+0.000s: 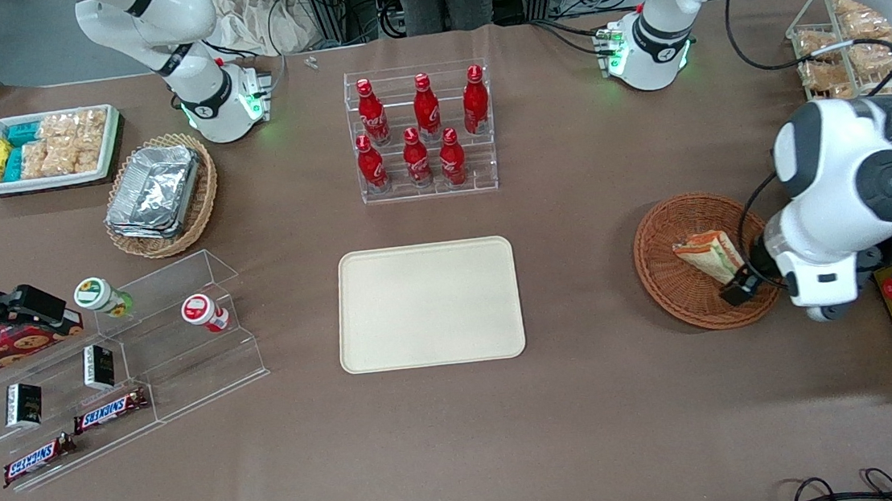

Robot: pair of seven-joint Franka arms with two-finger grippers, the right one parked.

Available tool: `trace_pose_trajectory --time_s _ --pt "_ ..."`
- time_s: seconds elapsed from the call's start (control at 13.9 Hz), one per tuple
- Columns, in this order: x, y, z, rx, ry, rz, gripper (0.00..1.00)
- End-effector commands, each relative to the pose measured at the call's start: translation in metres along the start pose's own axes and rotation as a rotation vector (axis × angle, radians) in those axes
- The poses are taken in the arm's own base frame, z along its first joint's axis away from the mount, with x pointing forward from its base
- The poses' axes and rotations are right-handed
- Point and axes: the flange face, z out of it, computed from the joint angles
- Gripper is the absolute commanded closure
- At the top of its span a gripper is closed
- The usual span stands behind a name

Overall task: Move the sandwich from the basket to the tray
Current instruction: 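Lower the open left gripper over the sandwich in the wicker basket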

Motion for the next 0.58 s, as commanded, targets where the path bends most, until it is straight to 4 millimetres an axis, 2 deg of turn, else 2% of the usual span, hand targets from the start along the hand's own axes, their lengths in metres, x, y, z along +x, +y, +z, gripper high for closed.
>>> trace_pose_trajectory --time_s 0.0,0.22,0.36,0.5 --pt "-0.006 -0.024 0.016 0.012 0.019 -0.081 0.0" --pt "-0.009 -0.04 0.049 0.015 0.01 -0.092 0.0" --pt "-0.004 -0.058 0.075 -0.009 0.018 -0.116 0.0" --pt "-0.009 -0.068 0.101 -0.051 0.034 -0.121 0.0"
